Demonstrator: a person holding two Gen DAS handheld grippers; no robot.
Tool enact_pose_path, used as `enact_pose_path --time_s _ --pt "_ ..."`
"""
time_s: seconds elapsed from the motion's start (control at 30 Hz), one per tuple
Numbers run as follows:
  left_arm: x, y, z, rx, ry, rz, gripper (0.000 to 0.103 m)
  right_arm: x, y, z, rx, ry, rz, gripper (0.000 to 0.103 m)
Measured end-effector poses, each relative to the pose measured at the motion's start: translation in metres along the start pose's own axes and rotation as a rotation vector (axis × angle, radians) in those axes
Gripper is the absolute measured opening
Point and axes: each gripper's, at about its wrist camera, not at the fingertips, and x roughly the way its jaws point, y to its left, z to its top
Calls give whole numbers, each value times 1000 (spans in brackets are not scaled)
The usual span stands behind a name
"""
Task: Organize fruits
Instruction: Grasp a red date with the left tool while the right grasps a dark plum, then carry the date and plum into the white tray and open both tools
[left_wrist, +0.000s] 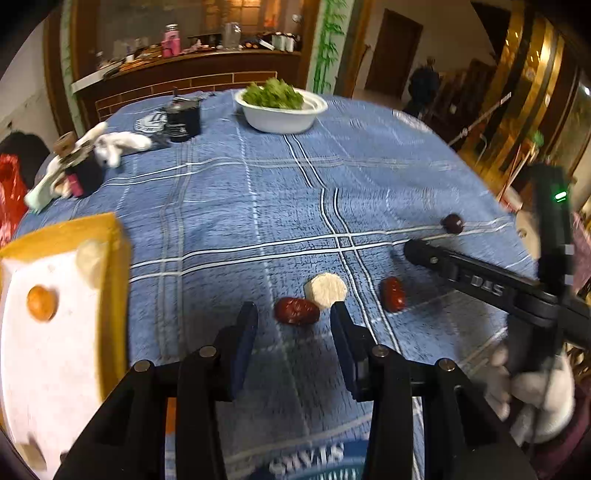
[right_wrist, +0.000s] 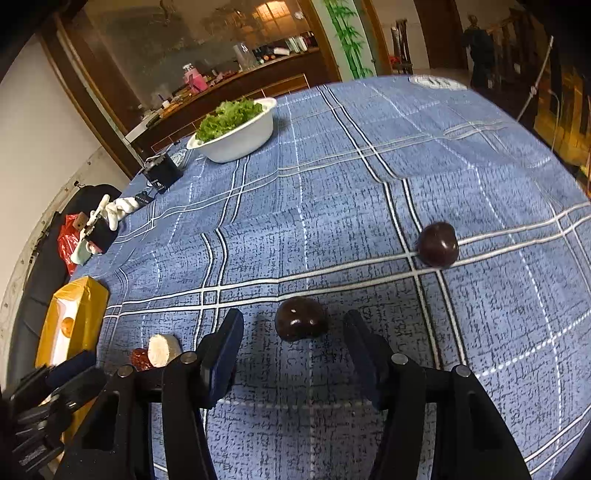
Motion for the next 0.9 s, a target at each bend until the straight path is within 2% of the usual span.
enact_pose_path --time_s 0.13,0.2,0.27,0.33,0.4,0.57,0.67,0.73,0.9 --pt "23 -3 -1 23 40 42 40 0 3 -4 -37 -19 -34 50" --pt "28 -3 -3 24 47 47 40 1 4 -5 -47 -20 -43 29" --pt "28 -6 -4 36 44 45 30 0 2 -4 -39 -17 -36 28" --pt "25 -8 -6 36 38 50 29 -2 -1 -3 -24 -15 -17 28" --pt "17 -7 -8 18 21 21 29 -8 -3 -4 -7 -19 6 28" --pt "-32 1 -16 -33 -61 -30 29 -40 1 -12 0 -43 42 28" --pt "-71 26 -30 -93 -107 -46 29 -64 16 -18 -5 -59 86 28" --pt "-94 52 -43 -148 -137 -24 30 -75 30 -24 -22 -63 111 28" --pt "-136 137 -85 -320 -172 111 30 -94 96 -49 -148 -43 183 28"
